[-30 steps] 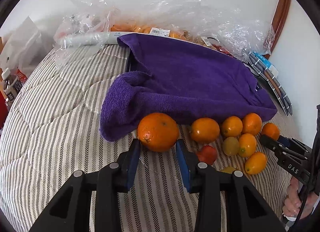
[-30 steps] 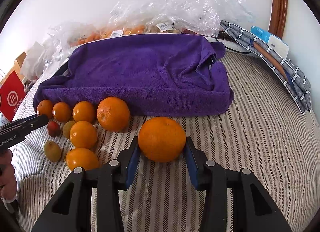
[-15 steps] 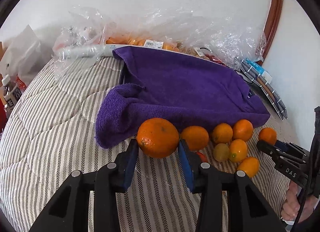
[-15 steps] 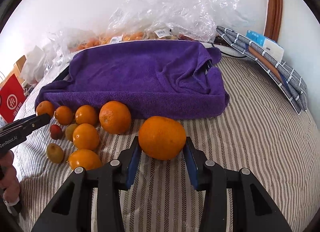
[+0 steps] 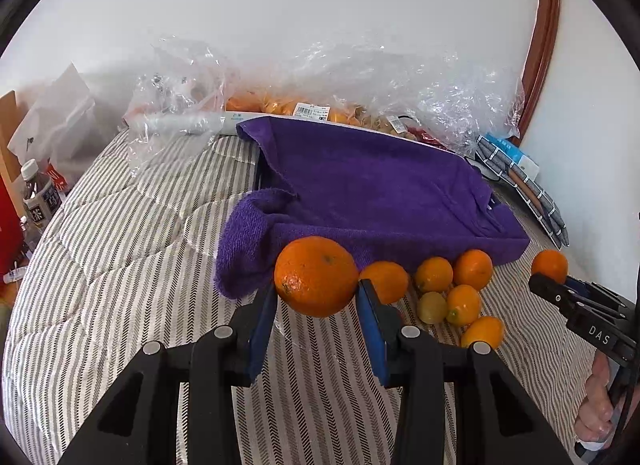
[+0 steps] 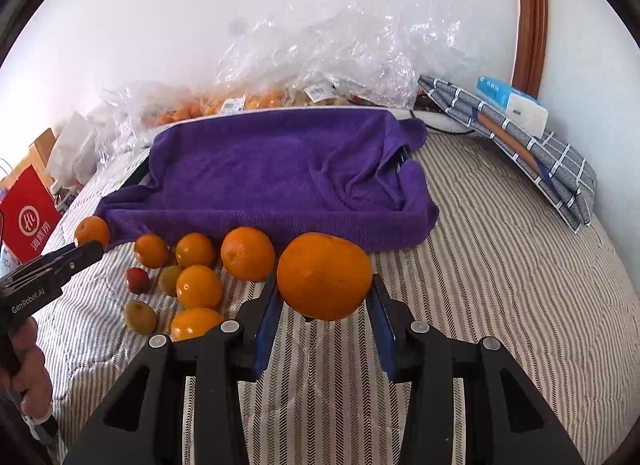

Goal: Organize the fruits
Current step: 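Lift both held oranges and carry them over the purple towel, then lower the oranges onto the purple towel and open both tools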

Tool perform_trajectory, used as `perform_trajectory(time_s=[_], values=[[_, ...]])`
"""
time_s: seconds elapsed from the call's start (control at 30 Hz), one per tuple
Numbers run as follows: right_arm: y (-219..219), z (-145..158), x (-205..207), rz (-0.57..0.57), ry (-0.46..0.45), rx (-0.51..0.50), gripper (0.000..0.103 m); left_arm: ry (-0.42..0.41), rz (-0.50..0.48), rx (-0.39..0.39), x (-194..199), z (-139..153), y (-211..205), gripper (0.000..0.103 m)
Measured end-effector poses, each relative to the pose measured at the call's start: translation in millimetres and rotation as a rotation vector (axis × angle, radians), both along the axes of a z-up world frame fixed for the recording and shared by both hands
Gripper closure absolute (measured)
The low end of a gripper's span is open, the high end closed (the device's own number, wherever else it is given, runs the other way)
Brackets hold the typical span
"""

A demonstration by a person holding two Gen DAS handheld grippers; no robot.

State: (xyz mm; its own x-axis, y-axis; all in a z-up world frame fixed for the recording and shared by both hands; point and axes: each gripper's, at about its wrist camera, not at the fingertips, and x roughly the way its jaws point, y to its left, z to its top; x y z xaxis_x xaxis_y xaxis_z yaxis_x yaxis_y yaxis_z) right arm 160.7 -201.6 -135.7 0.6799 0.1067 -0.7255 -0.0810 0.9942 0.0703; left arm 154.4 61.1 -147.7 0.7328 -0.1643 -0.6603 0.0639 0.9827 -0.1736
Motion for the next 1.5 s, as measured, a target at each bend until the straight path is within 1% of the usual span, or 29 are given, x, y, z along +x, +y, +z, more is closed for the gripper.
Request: perform_trajectory(time_s=[0.13, 0.27, 0.43, 0.73, 0.9, 1.07, 1.17, 1.37, 1.5], values=[[1.9, 10.0, -5.2, 0.008, -0.022, 0.003, 0.061, -0.011, 0.013, -0.016, -7.2, 12.3, 3.1, 0.064], [5.0, 20.5, -10.6, 0.015, -0.048, 0.0, 0.061, -0.029, 0.026, -0.004, -9.9, 24.8, 2.1, 0.064], [5.6, 32.4, -14.3, 0.02, -0.074, 0.007, 0.061, -0.033, 0.035, -0.036, -7.2, 39.7, 2.4, 0.064], [-1.7, 52.6, 1.8, 0.001, -0.119, 0.014, 0.061, -0.07, 0.057, -0.007, 10.6, 64.3, -4.9, 0.064], [-3.3, 60.2, 19.9, 0.001, -0.137, 0.029, 0.061, -0.057, 0.056, -0.024, 31.1, 67.0, -5.9, 0.064], [-1.4, 63.3, 39.9, -0.003, -0.155, 0.024, 0.061, -0.067, 0.061, -0.006, 50.4, 69.8, -8.0, 0.064], [-1.1, 63.2, 52.9, 0.0, -0.155, 0.042, 0.061, -0.061, 0.069, -0.01, 65.1, 69.4, -7.9, 0.064], [3.7, 60.1, 77.1, 0.017, -0.17, 0.049, 0.061, -0.065, 0.089, 0.001, 89.7, 65.5, -11.5, 0.064], [9.5, 59.8, 95.0, 0.031, -0.162, 0.044, 0.061, -0.053, 0.097, -0.012, 106.3, 59.3, -12.4, 0.064]])
